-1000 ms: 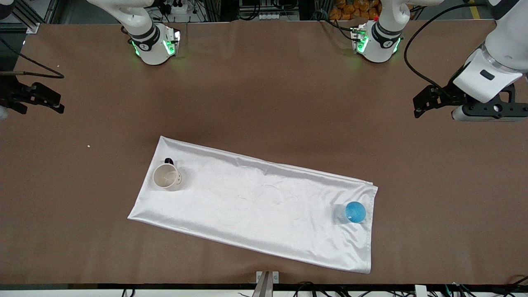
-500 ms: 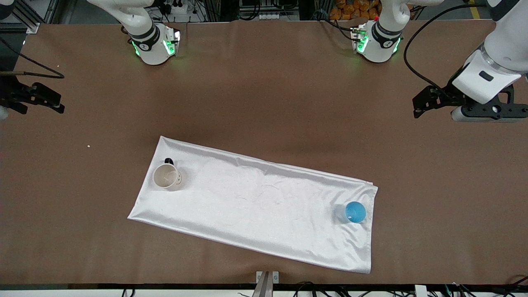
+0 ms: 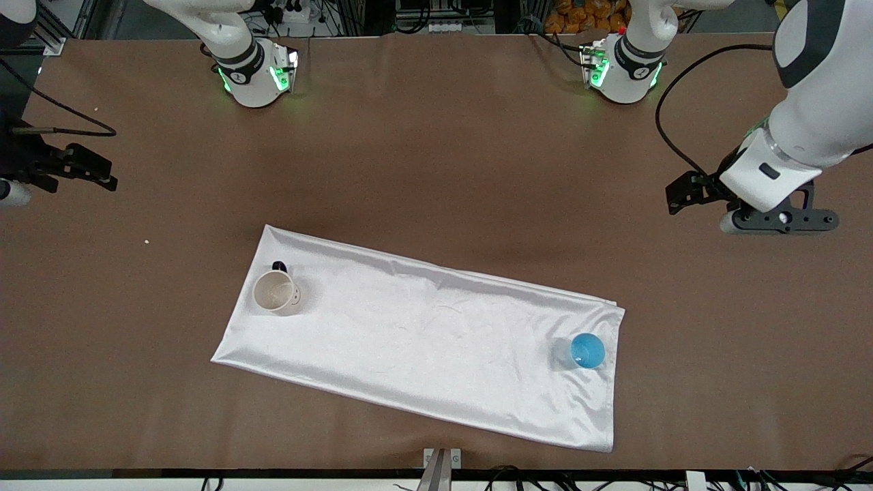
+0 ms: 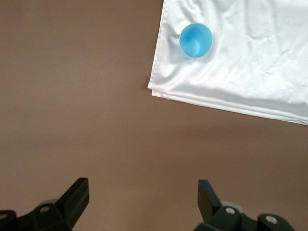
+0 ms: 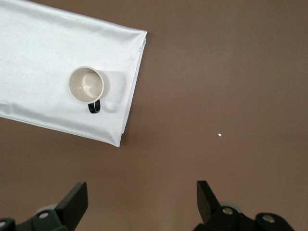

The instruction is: Place blue cup into white mug on table

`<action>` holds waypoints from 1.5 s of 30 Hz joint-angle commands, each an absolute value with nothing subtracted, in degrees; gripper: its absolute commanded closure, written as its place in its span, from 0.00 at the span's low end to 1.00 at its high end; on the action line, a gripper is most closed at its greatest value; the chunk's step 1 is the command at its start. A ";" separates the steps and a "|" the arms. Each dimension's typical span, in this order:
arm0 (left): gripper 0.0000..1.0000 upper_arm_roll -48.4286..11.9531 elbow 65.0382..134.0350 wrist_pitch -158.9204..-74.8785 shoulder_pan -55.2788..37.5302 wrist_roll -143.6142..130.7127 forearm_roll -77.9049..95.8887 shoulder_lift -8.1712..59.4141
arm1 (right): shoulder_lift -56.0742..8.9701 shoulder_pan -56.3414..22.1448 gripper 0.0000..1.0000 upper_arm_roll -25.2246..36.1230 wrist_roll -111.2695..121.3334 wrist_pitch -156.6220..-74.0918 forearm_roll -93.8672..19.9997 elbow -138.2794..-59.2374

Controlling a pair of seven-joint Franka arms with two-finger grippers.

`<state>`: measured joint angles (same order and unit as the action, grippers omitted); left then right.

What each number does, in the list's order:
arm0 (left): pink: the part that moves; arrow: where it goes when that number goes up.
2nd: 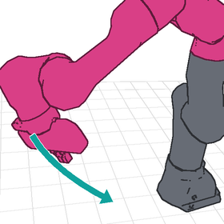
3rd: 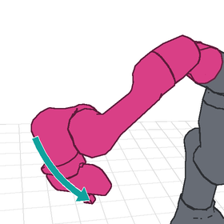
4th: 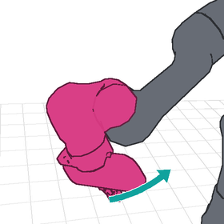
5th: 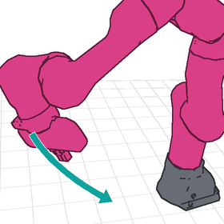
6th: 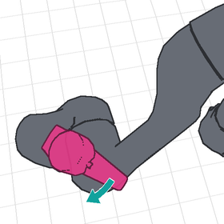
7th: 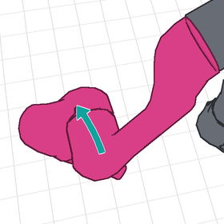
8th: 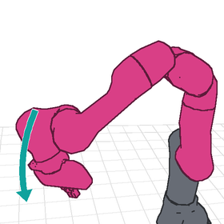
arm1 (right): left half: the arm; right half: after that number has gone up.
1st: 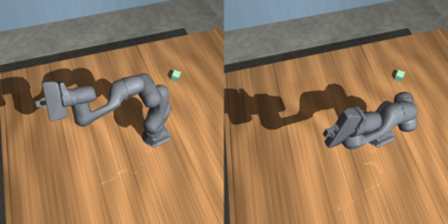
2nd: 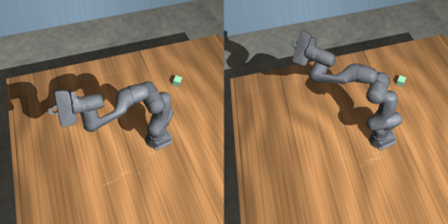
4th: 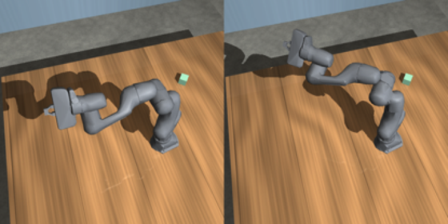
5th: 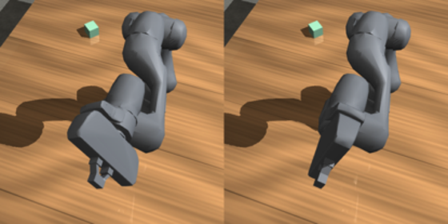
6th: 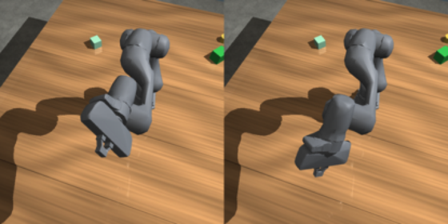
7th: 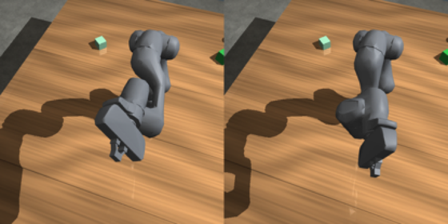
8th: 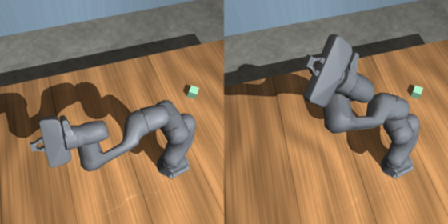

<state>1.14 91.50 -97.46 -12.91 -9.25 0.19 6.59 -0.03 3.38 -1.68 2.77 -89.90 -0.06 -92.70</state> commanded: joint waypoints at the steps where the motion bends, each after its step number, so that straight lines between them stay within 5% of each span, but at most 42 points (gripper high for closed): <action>1: 0.00 1.14 89.83 -99.49 -14.06 -9.40 -1.41 9.75 | -1.75 2.72 0.00 -1.93 3.16 -90.35 -1.84 -92.99; 18: 0.00 0.00 89.56 -109.60 -15.20 -1.68 -2.81 18.63 | -10.28 1.94 0.00 -2.02 -3.77 -96.94 -6.50 -95.10; 27: 0.62 0.00 89.47 -113.64 -15.12 2.11 -2.72 21.53 | -14.50 -1.84 0.00 -3.42 -12.12 -97.38 -6.59 -95.10; 34: 0.83 0.00 86.76 -116.28 -14.68 4.57 -2.64 25.22 | -17.40 -3.51 0.00 -4.22 -15.56 -98.69 -6.59 -96.94; 37: 0.80 0.00 84.47 -116.54 -14.59 5.45 -2.46 27.33 | -17.40 -3.52 0.00 -4.31 -15.56 -101.24 -6.59 -100.01; 40: 0.59 0.00 82.36 -116.98 -14.68 5.71 -2.20 29.52 | -17.49 -3.78 0.00 -4.74 -15.91 -103.97 -6.68 -102.65; 45: 0.58 -0.09 81.56 -120.14 -14.85 5.71 -2.20 31.55 | -19.33 -3.78 0.00 -5.89 -18.54 -107.05 -6.86 -104.06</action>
<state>0.12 85.07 -118.14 -14.82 4.70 -1.44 28.10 -18.81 -4.16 -4.38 -15.50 -104.25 -5.93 -101.92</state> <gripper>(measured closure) 0.617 0.000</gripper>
